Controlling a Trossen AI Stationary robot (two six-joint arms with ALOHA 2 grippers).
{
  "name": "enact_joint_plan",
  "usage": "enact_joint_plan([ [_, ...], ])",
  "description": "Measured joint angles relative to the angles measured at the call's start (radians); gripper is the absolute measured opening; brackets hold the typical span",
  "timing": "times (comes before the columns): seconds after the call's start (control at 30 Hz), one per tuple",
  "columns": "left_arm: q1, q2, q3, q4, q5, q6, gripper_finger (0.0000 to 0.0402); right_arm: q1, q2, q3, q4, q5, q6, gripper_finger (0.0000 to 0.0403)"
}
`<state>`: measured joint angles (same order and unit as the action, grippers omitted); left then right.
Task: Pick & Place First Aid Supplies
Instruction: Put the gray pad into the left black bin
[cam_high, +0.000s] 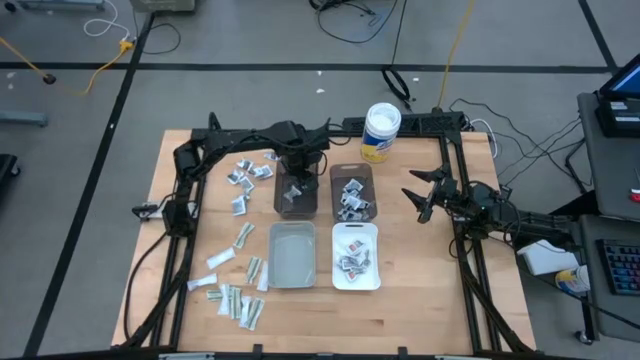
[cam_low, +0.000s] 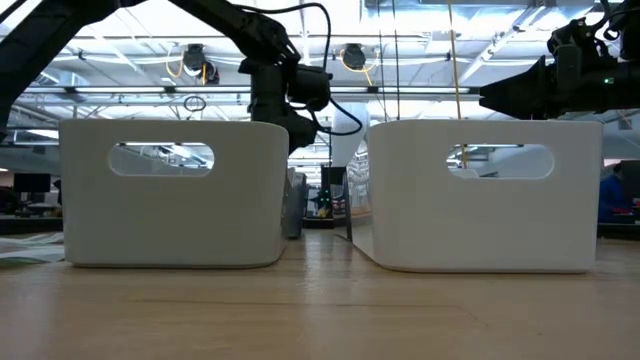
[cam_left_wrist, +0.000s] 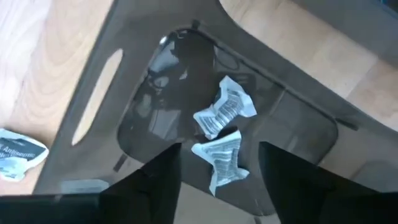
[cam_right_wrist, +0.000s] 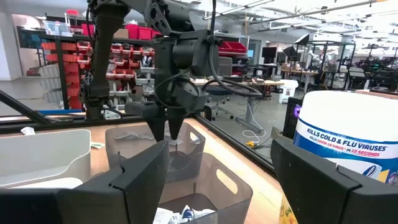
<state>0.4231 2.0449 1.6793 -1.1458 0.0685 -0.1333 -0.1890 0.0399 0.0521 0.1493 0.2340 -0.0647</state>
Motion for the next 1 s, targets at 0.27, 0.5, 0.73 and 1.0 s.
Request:
enact_joint_plan([
  [0.27, 0.002, -0.017, -0.002, -0.023, -0.011, -0.015, 0.0248, 0.000, 0.000, 0.000, 0.000, 0.000, 0.000, 0.0277],
  [0.5, 0.014, -0.119, -0.002, -0.113, -0.057, -0.165, 0.0231, 0.000, 0.000, 0.000, 0.000, 0.000, 0.000, 0.0279],
  [0.73, 0.028, -0.260, -0.102, -0.149, -0.067, -0.266, 0.0190, 0.000, 0.000, 0.000, 0.000, 0.000, 0.000, 0.0278],
  [1.0, 0.027, -0.465, -0.374, -0.117, -0.036, -0.395, 0.0169, 0.000, 0.000, 0.000, 0.000, 0.000, 0.000, 0.0277],
])
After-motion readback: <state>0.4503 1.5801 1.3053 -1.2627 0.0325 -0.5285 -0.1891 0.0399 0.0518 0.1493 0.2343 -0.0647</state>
